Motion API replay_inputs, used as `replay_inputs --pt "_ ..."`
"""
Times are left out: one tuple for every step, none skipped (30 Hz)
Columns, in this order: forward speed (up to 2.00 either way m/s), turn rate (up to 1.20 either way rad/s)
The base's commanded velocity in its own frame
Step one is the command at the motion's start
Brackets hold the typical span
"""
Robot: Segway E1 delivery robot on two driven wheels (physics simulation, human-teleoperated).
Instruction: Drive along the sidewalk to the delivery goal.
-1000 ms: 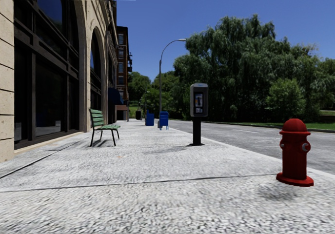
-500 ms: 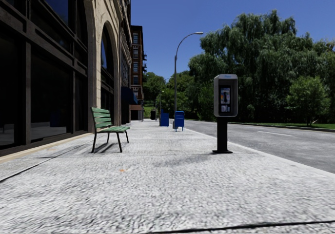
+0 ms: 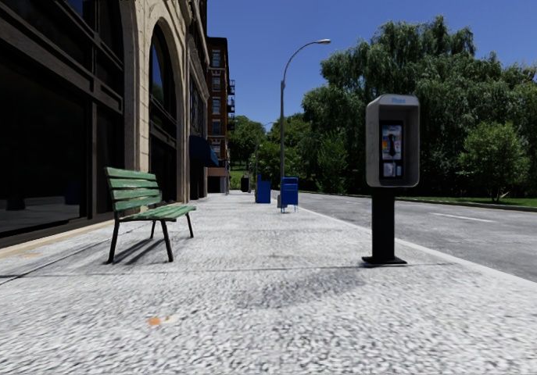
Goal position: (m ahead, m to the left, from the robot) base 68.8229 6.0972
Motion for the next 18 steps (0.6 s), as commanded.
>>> replay_inputs --pt "2.0 0.03" --pt "2.0 0.12" --pt "2.0 0.16" --pt "2.0 0.21" --pt "2.0 0.24" --pt "2.0 0.24" --pt "2.0 0.24" --pt "2.0 0.25" --pt "2.0 0.25" --pt "2.0 0.25" --pt "2.0 0.25" --pt "2.0 0.25" --pt "2.0 0.25" --pt "2.0 0.25" --pt "2.0 0.25" --pt "2.0 0.25" --pt "2.0 0.25" --pt "2.0 0.29"
